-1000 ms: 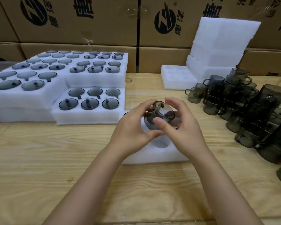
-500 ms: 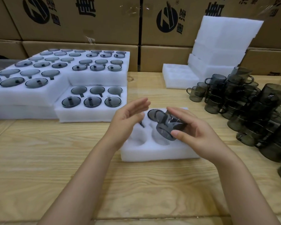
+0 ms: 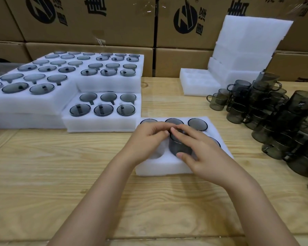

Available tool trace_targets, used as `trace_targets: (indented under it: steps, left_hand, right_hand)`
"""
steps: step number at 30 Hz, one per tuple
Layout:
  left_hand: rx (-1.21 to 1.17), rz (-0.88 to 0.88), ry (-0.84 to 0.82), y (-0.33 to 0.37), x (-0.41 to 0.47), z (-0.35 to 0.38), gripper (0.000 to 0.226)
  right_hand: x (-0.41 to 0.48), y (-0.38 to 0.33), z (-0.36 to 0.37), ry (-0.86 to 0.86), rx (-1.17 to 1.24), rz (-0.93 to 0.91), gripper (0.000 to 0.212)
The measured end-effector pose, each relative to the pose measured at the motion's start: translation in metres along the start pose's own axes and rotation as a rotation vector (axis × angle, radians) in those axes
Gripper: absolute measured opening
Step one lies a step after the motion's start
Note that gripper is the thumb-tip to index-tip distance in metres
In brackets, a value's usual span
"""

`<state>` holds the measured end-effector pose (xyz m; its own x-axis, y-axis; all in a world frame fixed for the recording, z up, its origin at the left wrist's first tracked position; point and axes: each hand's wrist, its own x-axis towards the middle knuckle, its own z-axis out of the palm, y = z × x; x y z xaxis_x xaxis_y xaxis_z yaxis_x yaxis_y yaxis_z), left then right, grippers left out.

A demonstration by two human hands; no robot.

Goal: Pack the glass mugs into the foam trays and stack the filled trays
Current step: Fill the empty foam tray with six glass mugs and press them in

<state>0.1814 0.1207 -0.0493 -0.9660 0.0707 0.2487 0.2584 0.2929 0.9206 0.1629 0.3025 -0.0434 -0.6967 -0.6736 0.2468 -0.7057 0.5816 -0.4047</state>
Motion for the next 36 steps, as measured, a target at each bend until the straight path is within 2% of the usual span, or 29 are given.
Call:
trace_targets:
  steps: [3,5,8,12,14,17,19,21,24,26,28,29,30,32,33,34,36]
  left_hand:
    - [0.032,-0.016,-0.036,0.001,-0.002,0.002,0.030]
    - [0.208,-0.029,-0.016,-0.001,-0.002,0.003,0.034]
    - [0.487,-0.033,-0.064,-0.003,-0.001,0.005,0.045]
    - [0.658,0.030,-0.172,-0.001,0.002,0.004,0.058]
    - [0.767,-0.012,-0.184,-0.003,0.003,0.004,0.054]
    - [0.984,-0.084,-0.067,-0.012,-0.002,0.003,0.056]
    - [0.891,-0.114,0.020,-0.017,-0.006,0.000,0.064]
    - [0.541,-0.055,0.139,-0.017,-0.009,-0.001,0.062]
    - [-0.033,0.001,0.292,-0.018,-0.015,-0.004,0.046]
    - [-0.155,-0.011,0.276,-0.025,-0.019,-0.006,0.053]
    - [-0.152,-0.013,0.241,-0.032,-0.020,-0.008,0.058]
    - [-0.154,-0.010,0.236,-0.034,-0.020,-0.008,0.058]
    - [-0.156,-0.003,0.234,-0.036,-0.020,-0.009,0.057]
    - [-0.158,0.008,0.233,-0.039,-0.018,-0.010,0.053]
    - [-0.163,0.007,0.234,-0.040,-0.017,-0.010,0.051]
    - [-0.167,0.007,0.234,-0.041,-0.016,-0.011,0.050]
    - [-0.170,0.009,0.236,-0.042,-0.014,-0.011,0.047]
  right_hand:
    - [-0.002,0.002,-0.003,-0.059,-0.053,-0.009,0.055]
    - [-0.002,0.002,0.000,-0.126,-0.152,-0.011,0.056]
    - [-0.005,-0.001,0.010,-0.190,-0.296,0.013,0.070]
    - [-0.009,-0.005,0.019,-0.156,-0.385,0.031,0.102]
    - [-0.009,-0.005,0.022,-0.142,-0.437,0.021,0.106]
    - [-0.008,-0.004,0.025,-0.100,-0.466,0.011,0.105]
    - [-0.009,-0.003,0.028,-0.076,-0.467,0.011,0.102]
    - [-0.009,-0.002,0.029,-0.059,-0.472,0.019,0.101]
    - [-0.009,-0.003,0.028,-0.054,-0.440,0.025,0.100]
    - [-0.008,-0.006,0.022,-0.020,-0.252,0.013,0.097]
    - [-0.008,-0.004,0.008,0.160,0.118,0.077,0.078]
    - [-0.009,0.004,-0.001,0.316,0.237,0.114,0.065]
    - [-0.012,0.016,-0.010,0.485,0.254,0.159,0.054]
    - [-0.017,0.045,-0.025,0.720,0.028,0.333,0.047]
    - [-0.020,0.060,-0.031,0.750,-0.111,0.477,0.047]
    - [-0.024,0.074,-0.033,0.706,-0.209,0.649,0.050]
    - [-0.031,0.093,-0.033,0.492,-0.281,0.952,0.059]
